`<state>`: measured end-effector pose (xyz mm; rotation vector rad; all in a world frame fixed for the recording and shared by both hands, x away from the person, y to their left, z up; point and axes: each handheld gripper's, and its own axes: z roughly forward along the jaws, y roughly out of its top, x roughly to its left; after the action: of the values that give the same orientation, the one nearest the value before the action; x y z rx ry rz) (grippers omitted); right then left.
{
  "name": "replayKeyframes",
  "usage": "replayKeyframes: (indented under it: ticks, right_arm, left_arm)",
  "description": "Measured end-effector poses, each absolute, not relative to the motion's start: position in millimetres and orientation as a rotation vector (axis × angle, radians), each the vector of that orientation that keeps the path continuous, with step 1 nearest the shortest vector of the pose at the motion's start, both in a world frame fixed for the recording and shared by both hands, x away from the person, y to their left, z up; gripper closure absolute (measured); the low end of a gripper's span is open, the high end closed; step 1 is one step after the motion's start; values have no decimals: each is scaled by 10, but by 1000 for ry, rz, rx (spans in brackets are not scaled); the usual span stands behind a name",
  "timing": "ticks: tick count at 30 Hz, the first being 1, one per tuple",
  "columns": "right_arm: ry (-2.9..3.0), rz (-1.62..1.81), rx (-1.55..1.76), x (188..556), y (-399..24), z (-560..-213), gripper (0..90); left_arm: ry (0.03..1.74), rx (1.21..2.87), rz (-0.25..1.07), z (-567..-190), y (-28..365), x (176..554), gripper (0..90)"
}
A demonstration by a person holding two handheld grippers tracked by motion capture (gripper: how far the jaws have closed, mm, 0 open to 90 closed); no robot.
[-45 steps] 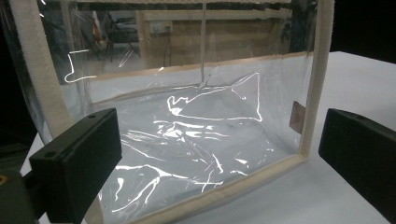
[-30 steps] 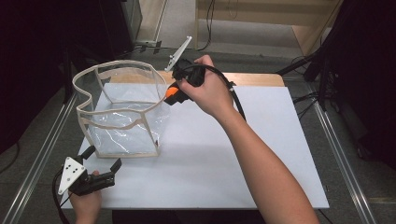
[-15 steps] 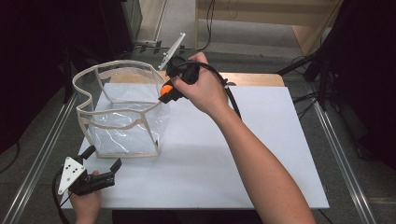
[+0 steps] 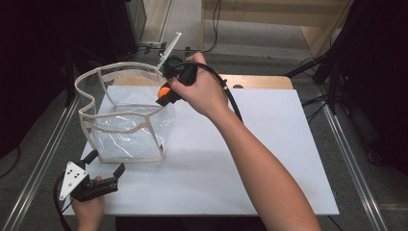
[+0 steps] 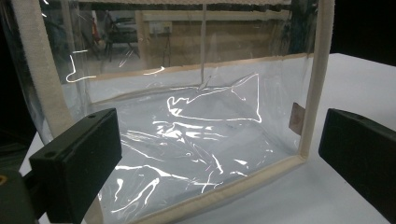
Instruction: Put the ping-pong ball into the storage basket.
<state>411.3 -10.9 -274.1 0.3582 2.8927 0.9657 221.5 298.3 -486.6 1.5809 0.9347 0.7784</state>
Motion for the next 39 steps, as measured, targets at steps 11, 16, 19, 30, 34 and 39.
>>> replayKeyframes:
  ticks: [11, 16, 19, 30, 34, 39]
  right_arm:
    - [2897, 955, 363, 4148, -18, -2774, 477]
    - [2890, 964, 366, 4165, 11, -2802, 477]
    - [2890, 966, 375, 4164, 24, -2810, 477]
    - [2870, 967, 392, 4188, 59, -2876, 476]
    - [2856, 971, 405, 4193, 61, -2898, 474]
    - [2838, 1008, 416, 4201, 42, -2913, 397]
  left_arm:
    - [937, 1579, 777, -4866, 2987, 2216, 1]
    - [936, 1580, 777, -4865, 2987, 2217, 1]
    - [936, 1579, 778, -4866, 2985, 2218, 0]
    - [937, 1575, 775, -4866, 2984, 2220, 0]
    - [937, 1574, 774, -4866, 2985, 2220, 0]
    - [937, 1575, 775, -4866, 2983, 2220, 1]
